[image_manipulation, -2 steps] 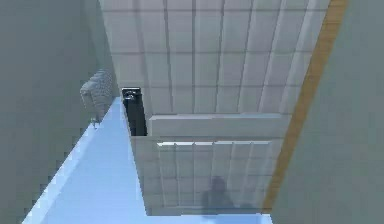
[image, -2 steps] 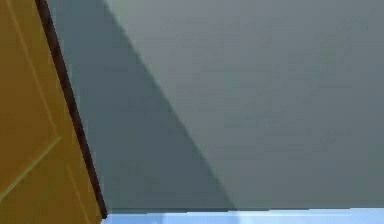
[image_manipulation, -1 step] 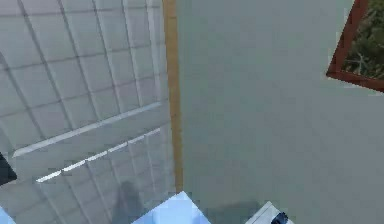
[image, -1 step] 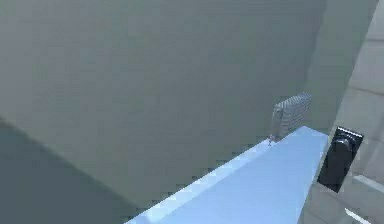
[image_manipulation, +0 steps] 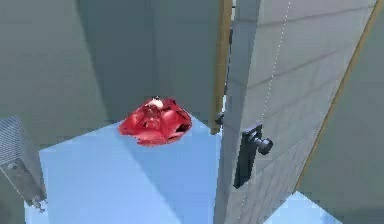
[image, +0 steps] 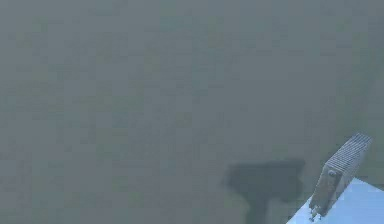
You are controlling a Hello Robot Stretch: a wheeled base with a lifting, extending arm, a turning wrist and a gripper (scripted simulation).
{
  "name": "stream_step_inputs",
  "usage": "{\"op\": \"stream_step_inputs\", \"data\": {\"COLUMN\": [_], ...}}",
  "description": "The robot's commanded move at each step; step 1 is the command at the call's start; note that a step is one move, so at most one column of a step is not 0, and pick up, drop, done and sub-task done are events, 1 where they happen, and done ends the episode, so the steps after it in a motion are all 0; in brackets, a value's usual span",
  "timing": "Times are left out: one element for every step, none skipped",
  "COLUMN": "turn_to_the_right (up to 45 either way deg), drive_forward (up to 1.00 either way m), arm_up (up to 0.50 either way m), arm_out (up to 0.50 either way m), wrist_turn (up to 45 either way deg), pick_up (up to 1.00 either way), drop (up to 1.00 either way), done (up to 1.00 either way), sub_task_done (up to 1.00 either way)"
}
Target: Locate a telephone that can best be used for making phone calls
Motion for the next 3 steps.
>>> {"op": "stream_step_inputs", "data": {"turn_to_the_right": [45.0,6.0,0.0], "drive_forward": [0.00,0.00,0.75], "arm_up": [0.00,0.00,0.00], "arm_out": [0.00,0.00,0.00], "wrist_turn": [0.0,0.0,0.0], "pick_up": [0.00,0.00,0.00], "drop": [0.00,0.00,0.00], "done": [0.00,0.00,0.00], "sub_task_done": [0.00,0.00,0.00]}}
